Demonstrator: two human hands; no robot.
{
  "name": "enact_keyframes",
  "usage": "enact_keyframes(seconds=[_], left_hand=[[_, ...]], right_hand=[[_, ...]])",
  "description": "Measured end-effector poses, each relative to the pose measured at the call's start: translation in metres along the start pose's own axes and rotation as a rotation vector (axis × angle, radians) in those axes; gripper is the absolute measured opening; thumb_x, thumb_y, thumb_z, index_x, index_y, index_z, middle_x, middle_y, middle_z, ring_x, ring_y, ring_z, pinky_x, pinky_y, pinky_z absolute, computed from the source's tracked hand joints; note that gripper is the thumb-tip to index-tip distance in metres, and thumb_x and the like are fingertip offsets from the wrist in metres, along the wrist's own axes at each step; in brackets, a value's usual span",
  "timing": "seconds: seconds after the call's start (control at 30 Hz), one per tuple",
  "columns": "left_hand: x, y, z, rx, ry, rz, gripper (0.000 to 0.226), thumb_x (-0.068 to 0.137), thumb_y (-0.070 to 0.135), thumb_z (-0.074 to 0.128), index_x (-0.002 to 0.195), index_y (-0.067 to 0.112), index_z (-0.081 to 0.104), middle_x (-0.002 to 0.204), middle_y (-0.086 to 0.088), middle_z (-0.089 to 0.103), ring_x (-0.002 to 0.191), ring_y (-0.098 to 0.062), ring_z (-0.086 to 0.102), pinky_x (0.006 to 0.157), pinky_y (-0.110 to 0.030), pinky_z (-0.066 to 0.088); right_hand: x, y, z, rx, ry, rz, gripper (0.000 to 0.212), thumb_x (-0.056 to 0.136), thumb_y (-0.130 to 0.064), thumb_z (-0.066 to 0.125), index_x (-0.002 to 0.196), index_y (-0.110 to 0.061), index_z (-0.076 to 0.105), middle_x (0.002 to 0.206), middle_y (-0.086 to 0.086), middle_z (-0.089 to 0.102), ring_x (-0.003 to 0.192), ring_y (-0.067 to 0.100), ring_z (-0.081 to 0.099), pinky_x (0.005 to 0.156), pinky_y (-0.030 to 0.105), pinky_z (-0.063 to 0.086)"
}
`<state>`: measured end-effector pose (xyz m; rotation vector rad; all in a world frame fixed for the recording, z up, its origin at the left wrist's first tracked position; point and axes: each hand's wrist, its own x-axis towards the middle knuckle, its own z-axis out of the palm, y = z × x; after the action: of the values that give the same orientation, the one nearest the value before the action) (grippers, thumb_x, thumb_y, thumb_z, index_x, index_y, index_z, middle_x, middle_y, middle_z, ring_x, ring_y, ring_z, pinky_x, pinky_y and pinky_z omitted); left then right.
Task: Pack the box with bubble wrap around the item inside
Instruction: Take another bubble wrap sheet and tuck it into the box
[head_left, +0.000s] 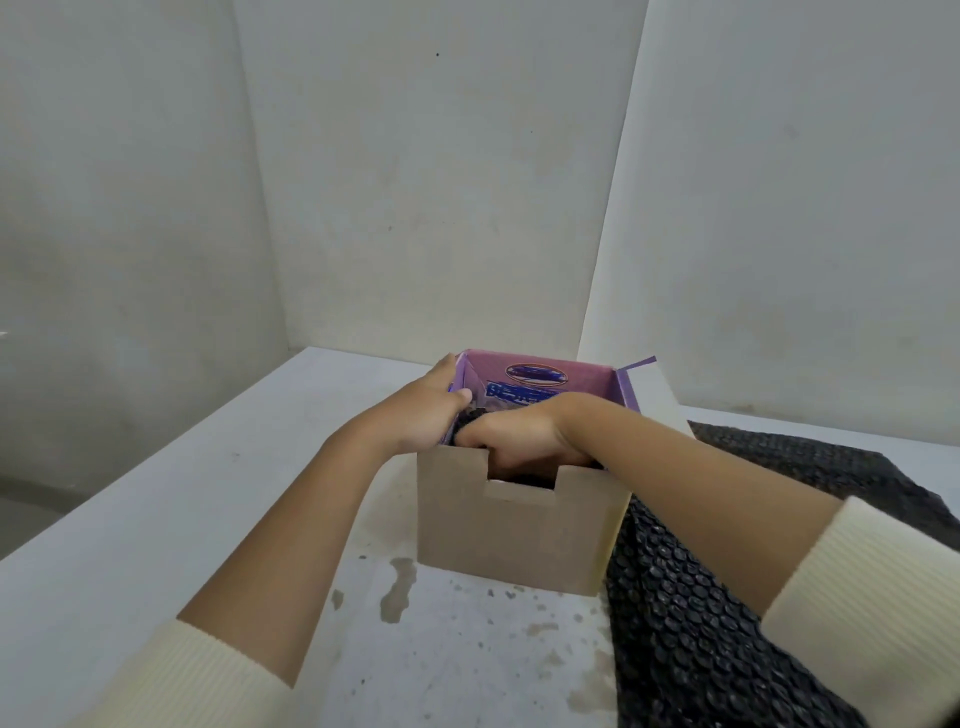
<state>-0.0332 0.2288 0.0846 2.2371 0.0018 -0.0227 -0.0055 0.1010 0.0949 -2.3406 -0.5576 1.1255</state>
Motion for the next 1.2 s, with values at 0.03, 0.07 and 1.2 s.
enact_keyframes(seconds=[0.03,0.07,1.2], left_hand=[[0.001,-0.001,0.0,0.01,0.0,0.005,0.055,0.1,0.022,0.032,0.15,0.022,0.008,0.158,0.003,0.016,0.144,-0.016,0.019,0.103,-0.022,0.021],[0.001,-0.002,0.0,0.019,-0.004,0.008,0.056,0.1,0.022,0.032,0.15,0.022,0.006,0.158,0.004,0.011,0.145,-0.015,0.016,0.108,-0.023,0.018],[0.024,-0.002,0.007,0.367,0.048,0.035,0.056,0.099,0.026,0.029,0.15,0.02,0.005,0.159,0.002,0.012,0.144,-0.02,0.019,0.117,-0.04,0.018]], right_hand=[[-0.001,0.0,-0.003,0.02,-0.011,-0.007,0.031,0.084,-0.026,0.034,0.097,-0.008,0.056,0.09,0.016,0.053,0.08,0.026,0.046,0.075,0.034,0.037],[-0.007,0.001,-0.007,0.047,-0.064,-0.013,0.035,0.084,-0.028,0.032,0.098,-0.008,0.057,0.092,0.015,0.054,0.08,0.025,0.046,0.073,0.033,0.037],[-0.033,0.009,-0.026,-0.366,0.004,0.081,0.03,0.094,-0.017,0.036,0.082,-0.005,0.06,0.078,0.015,0.057,0.06,0.014,0.055,0.06,0.017,0.045]])
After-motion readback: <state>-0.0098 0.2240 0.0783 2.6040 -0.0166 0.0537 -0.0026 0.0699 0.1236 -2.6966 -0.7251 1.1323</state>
